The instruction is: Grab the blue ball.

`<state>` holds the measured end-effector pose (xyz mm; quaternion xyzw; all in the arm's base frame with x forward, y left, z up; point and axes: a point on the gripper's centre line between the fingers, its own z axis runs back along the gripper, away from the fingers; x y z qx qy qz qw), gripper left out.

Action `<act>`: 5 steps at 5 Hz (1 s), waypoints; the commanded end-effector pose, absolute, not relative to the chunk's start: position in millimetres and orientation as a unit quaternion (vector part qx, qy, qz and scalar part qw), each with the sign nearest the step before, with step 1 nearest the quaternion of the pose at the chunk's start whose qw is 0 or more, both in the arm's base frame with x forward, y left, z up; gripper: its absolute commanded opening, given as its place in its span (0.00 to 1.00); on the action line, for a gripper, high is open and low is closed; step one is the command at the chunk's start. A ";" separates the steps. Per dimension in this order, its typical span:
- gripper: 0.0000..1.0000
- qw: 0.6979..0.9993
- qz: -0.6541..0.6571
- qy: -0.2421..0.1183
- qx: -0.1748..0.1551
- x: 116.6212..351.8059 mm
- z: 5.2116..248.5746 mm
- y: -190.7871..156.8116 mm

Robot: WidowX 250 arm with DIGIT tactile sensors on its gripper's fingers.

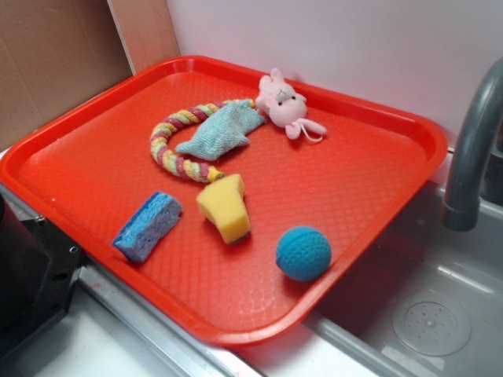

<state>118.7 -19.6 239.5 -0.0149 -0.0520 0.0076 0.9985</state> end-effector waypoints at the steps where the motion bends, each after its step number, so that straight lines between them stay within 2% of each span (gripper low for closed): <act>1: 1.00 0.968 -0.243 -0.043 0.032 202.0 185.9 -129.9; 2: 1.00 0.930 -0.363 -0.046 0.044 197.8 161.8 -163.0; 3: 1.00 0.877 -0.474 -0.072 0.032 178.2 141.2 -173.5; 5: 1.00 0.877 -0.474 -0.072 0.032 178.2 141.2 -173.5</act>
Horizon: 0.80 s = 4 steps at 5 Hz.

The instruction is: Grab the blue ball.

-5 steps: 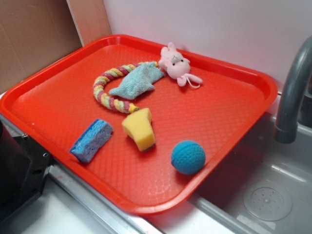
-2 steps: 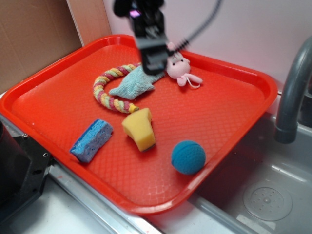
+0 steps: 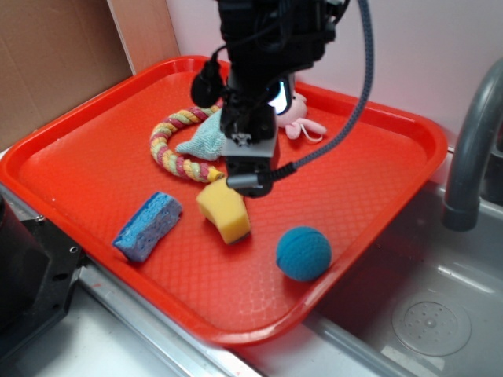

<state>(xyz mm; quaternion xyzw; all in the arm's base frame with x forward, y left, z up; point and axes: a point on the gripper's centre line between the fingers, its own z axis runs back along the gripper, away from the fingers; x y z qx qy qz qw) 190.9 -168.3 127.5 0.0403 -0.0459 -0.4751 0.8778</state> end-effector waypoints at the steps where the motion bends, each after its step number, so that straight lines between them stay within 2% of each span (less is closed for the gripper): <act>1: 1.00 0.877 -0.474 -0.072 0.032 178.2 141.2 -173.5; 2: 1.00 0.808 -0.579 -0.100 0.036 187.1 116.7 -178.6; 3: 1.00 0.752 -0.650 -0.105 0.030 183.7 100.7 -190.4; 4: 1.00 0.727 -0.676 -0.116 0.017 180.1 91.1 -192.8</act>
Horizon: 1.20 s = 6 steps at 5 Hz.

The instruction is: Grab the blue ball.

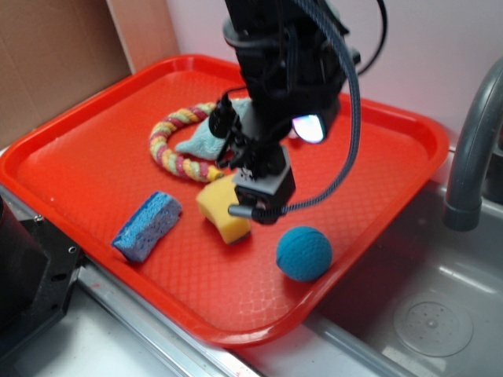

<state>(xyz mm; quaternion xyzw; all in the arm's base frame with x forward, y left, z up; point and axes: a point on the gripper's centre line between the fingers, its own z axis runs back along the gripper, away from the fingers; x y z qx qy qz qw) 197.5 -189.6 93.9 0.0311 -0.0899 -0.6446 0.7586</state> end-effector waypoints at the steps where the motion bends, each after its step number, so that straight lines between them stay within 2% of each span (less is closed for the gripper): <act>1: 1.00 0.717 -0.687 -0.113 -0.029 176.1 76.7 -193.4; 2: 1.00 0.731 -0.676 -0.087 -0.045 162.9 67.4 -187.8; 3: 1.00 0.737 -0.670 -0.067 -0.061 159.4 51.1 -180.7; 4: 1.00 0.713 -0.694 -0.061 -0.079 166.9 30.7 -195.1; 5: 0.28 0.699 -0.710 -0.053 -0.064 158.7 15.1 -211.6; 6: 0.00 0.707 -0.703 -0.056 -0.056 159.8 14.9 -212.3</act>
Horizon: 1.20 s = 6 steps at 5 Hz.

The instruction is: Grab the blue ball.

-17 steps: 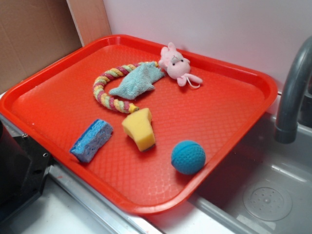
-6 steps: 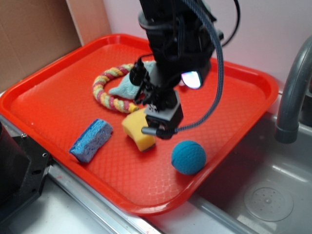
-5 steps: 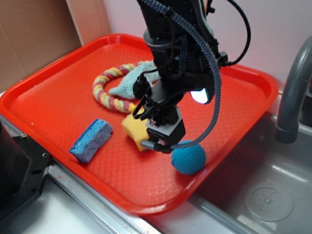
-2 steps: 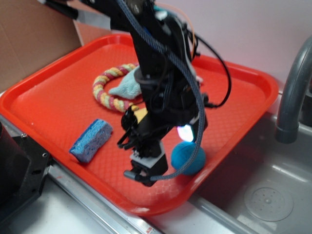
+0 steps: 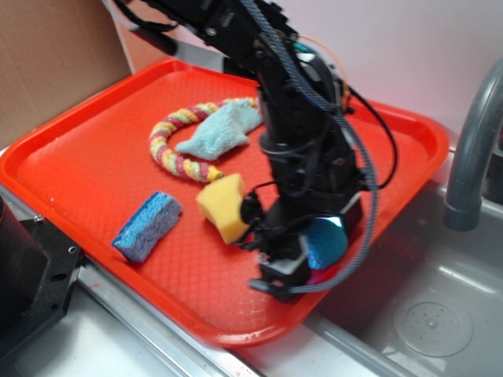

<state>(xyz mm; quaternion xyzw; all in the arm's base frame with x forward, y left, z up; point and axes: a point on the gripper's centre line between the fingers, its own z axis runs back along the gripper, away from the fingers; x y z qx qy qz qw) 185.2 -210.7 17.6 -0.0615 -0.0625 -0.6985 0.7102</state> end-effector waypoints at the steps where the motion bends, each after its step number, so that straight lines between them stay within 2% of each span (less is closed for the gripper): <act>1: 0.00 0.724 -0.685 -0.067 -0.046 161.7 28.8 -203.2; 2: 0.00 0.785 -0.615 -0.082 -0.012 157.9 76.3 -176.7; 3: 0.00 0.856 -0.514 -0.055 0.018 141.3 128.0 -136.6; 4: 0.00 0.914 -0.404 -0.034 0.007 129.1 159.0 -103.8; 5: 0.00 0.958 -0.286 -0.030 0.010 119.6 167.5 -88.5; 6: 0.00 0.985 -0.165 -0.036 0.030 119.0 175.9 -61.6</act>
